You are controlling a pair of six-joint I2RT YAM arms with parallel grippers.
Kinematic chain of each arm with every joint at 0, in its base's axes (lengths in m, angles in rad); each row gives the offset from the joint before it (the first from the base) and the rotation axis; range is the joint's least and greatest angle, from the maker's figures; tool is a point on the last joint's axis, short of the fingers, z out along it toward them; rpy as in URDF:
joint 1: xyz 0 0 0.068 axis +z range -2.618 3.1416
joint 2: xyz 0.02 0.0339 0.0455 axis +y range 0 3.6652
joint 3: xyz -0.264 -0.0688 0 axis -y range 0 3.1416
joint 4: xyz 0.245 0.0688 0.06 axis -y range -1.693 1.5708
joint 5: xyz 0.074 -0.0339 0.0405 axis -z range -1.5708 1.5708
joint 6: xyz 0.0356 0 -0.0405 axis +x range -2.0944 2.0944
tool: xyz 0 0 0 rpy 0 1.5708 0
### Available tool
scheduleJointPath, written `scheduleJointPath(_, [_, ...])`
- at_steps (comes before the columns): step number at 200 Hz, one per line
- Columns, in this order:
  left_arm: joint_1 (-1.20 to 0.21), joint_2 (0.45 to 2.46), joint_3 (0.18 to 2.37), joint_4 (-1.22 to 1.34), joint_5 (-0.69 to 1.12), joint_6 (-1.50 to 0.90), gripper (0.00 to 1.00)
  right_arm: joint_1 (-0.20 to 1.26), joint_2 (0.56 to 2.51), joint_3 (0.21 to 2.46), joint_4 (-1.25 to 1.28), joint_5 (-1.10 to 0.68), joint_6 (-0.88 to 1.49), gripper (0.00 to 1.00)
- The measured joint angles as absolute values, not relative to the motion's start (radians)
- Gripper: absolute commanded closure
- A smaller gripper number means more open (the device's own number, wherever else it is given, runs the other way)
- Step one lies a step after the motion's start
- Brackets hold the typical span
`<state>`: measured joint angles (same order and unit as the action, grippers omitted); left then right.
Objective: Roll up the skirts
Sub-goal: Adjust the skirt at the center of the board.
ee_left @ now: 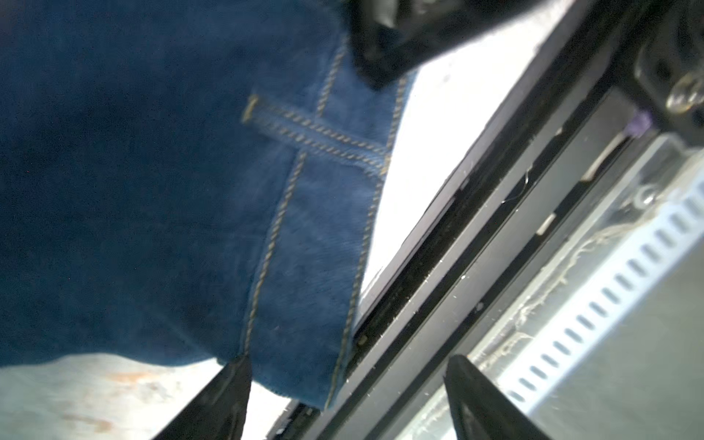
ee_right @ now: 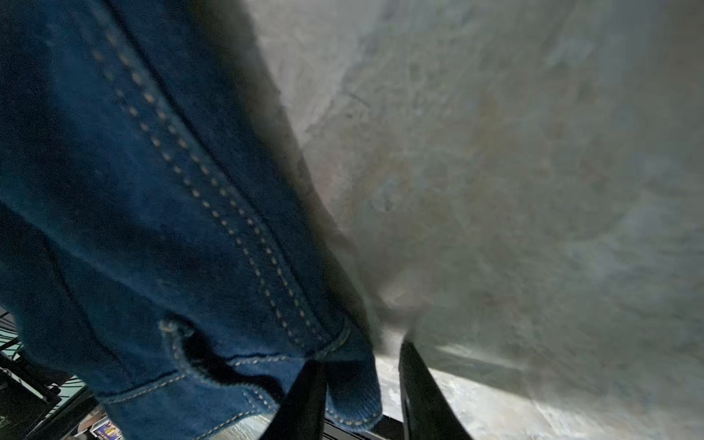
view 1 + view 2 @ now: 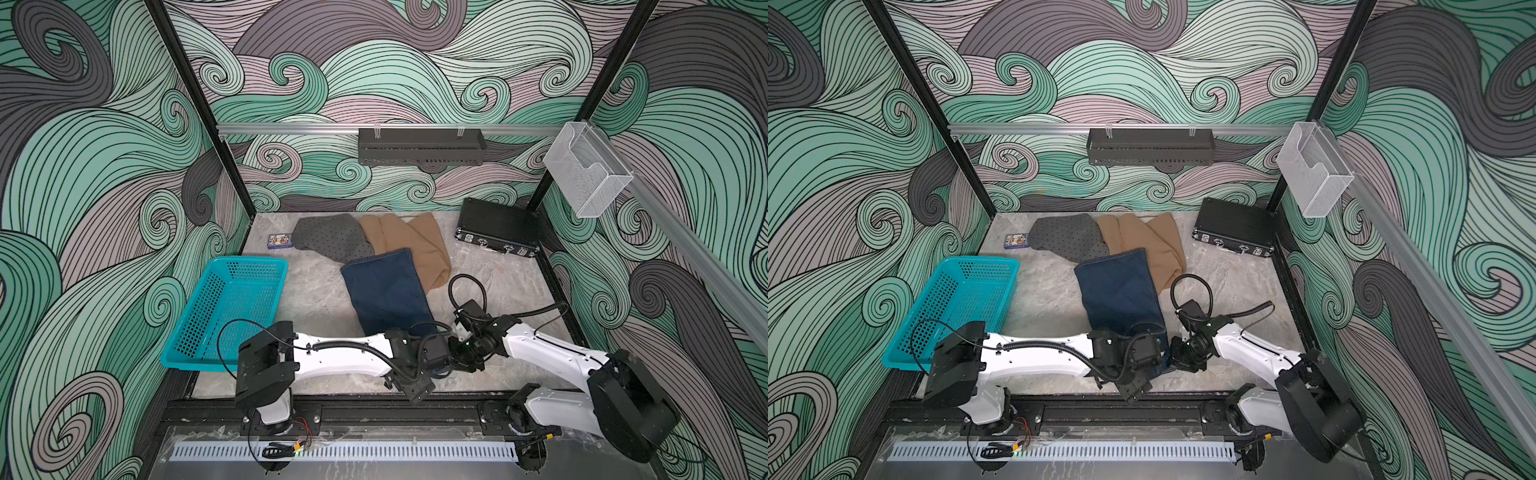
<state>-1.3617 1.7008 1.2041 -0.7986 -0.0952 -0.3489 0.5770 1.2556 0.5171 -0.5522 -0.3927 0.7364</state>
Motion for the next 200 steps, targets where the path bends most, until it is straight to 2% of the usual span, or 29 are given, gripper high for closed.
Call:
scheduleJointPath(24, [-1.376, 1.742, 1.213, -0.842, -0.175, -0.269, 0.2, 0.565, 1.251, 0.517, -0.553, -0.397, 0.731, 0.63])
scheduleJointPath(47, [-1.376, 1.786, 1.21, -0.852, -0.213, -0.216, 0.25, 0.545, 1.212, 0.516, -0.553, -0.395, 0.729, 0.57])
scheduleJointPath(97, [-1.39, 1.798, 1.177, -0.834, -0.237, -0.152, 0.48, 0.512, 1.154, 0.523, -0.534, -0.414, 0.697, 0.54])
scheduleJointPath(129, [-1.412, 1.811, 1.174, -0.822, -0.274, -0.131, 0.77, 0.503, 1.154, 0.532, -0.527, -0.439, 0.669, 0.49])
scheduleJointPath(133, [-1.417, 1.816, 1.174, -0.82, -0.281, -0.125, 0.81, 0.502, 1.154, 0.533, -0.526, -0.442, 0.666, 0.49])
scheduleJointPath(139, [-1.422, 1.822, 1.174, -0.819, -0.29, -0.122, 0.94, 0.5, 1.155, 0.533, -0.525, -0.446, 0.663, 0.49])
scheduleJointPath(145, [-1.425, 1.828, 1.174, -0.818, -0.299, -0.121, 1.0, 0.498, 1.157, 0.533, -0.524, -0.448, 0.661, 0.49])
scheduleJointPath(200, [-1.443, 1.84, 1.174, -0.843, -0.376, -0.127, 1.0, 0.489, 1.159, 0.53, -0.503, -0.458, 0.617, 0.46])
